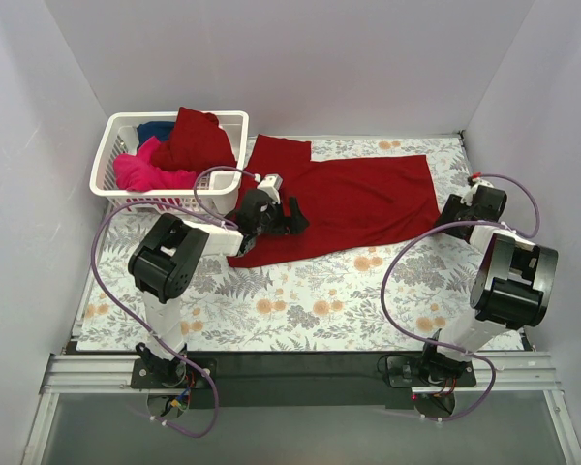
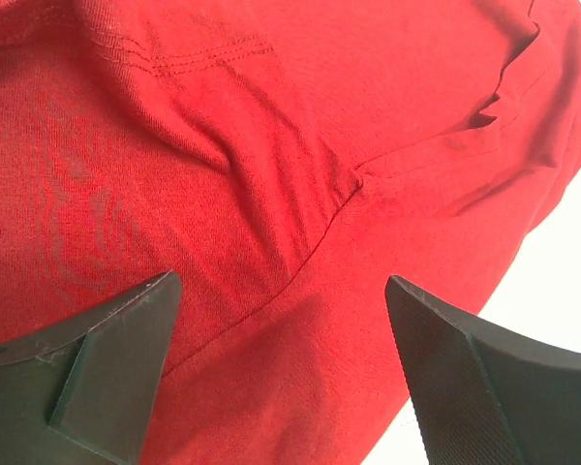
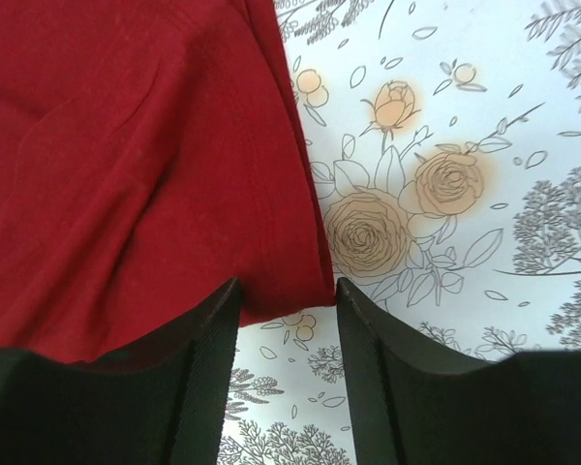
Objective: Fold and stack the t-shirts
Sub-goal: Fold the tshirt
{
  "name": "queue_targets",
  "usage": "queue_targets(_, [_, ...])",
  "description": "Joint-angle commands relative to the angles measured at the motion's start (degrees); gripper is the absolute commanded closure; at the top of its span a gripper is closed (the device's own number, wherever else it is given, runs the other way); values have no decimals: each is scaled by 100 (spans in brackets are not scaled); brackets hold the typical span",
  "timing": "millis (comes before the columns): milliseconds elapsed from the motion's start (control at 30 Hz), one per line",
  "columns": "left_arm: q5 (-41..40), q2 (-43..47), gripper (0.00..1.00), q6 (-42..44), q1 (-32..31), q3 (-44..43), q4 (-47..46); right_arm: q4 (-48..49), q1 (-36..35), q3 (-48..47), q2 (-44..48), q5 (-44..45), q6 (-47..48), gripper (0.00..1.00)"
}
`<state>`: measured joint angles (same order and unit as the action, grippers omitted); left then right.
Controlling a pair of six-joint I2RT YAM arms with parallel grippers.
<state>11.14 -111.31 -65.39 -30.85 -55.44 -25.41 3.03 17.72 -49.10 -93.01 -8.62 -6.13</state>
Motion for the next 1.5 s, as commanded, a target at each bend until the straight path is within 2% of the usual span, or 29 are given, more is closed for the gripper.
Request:
queue_targets(0, [-41, 91, 20, 35, -17, 147, -43, 233, 118, 14, -103, -526, -116, 61])
queue_targets(100, [-103, 162, 20, 43, -9, 262, -87, 268, 162, 32, -121, -579, -116, 66])
queue_targets(200, [-147, 197, 20, 78, 0, 323, -78, 260, 188, 32, -121, -606, -55, 88])
queue_targets(333, [-138, 179, 20, 87, 18, 437, -96, 128, 188, 41, 2, -185, 181, 98])
queue_targets(500, [-111, 443, 20, 35, 62, 789, -263, 14, 197, 85, 380, 299, 490, 99])
queue_targets(833, [-165, 382, 20, 96, 79, 842, -263, -908, 197, -73, 767, 1450, 736, 99])
queue_targets(900, [-121, 382, 20, 79, 79, 842, -280, -1163, 197, -152, 820, 1748, 657, 91])
queue_targets(933, [-120, 382, 20, 79, 79, 842, -280, -1216, 197, -187, 863, 1706, 657, 83])
queue_targets(1000, [-147, 425, 20, 79, 79, 859, -272, -1200, 171, -170, 1135, 1348, 657, 73])
queue_targets(1100, [-173, 513, 20, 52, 71, 921, -254, -1129, 22, -196, 1505, 978, 657, 64])
queue_targets(1167, [-147, 548, 20, 26, 71, 973, -254, -1068, -171, -231, 1601, 906, 718, 61])
queue_targets(1300, [-156, 663, 20, -97, 53, 1236, -342, -611, -488, -345, 1348, -295, 763, 57])
queue_targets(1467, [-313, 803, 20, -150, -52, 1466, -421, -558, -1049, -1127, 259, -386, 911, 57])
